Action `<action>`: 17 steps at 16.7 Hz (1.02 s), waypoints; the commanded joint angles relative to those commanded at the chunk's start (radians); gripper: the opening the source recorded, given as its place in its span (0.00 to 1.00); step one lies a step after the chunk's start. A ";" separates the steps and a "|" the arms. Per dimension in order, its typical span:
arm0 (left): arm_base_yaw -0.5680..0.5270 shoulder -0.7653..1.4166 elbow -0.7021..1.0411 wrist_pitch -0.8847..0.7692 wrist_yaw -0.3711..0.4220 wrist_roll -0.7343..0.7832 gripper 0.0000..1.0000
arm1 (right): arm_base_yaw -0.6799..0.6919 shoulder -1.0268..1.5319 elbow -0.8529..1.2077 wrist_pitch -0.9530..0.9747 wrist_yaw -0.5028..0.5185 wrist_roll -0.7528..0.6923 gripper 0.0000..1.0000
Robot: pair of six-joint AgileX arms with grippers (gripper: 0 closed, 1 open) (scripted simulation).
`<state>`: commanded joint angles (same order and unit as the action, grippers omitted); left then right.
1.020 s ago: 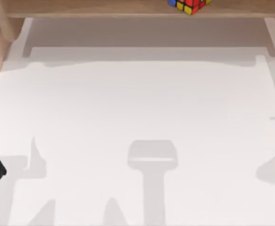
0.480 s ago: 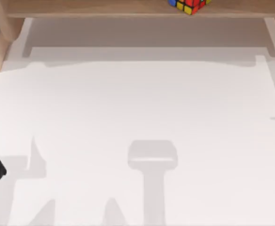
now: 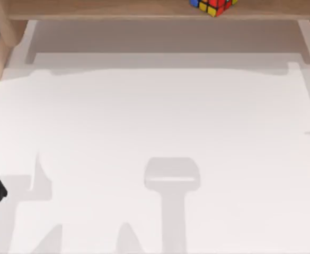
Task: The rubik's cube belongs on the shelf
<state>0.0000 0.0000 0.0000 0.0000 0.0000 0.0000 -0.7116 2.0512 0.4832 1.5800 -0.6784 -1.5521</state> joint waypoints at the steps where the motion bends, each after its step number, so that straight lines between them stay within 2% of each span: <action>1: 0.000 0.000 0.000 0.000 0.000 0.000 1.00 | 0.012 0.005 0.016 -0.011 0.012 0.000 1.00; 6: 0.000 0.000 0.000 0.000 0.000 0.000 1.00 | 0.023 0.010 0.030 -0.021 0.023 -0.001 1.00; 17: 0.000 0.000 0.000 0.000 0.000 0.000 1.00 | 0.023 0.010 0.030 -0.021 0.023 -0.001 0.17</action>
<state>0.0000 0.0000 0.0000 0.0000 0.0000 0.0000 -0.6888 2.0608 0.5131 1.5589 -0.6554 -1.5528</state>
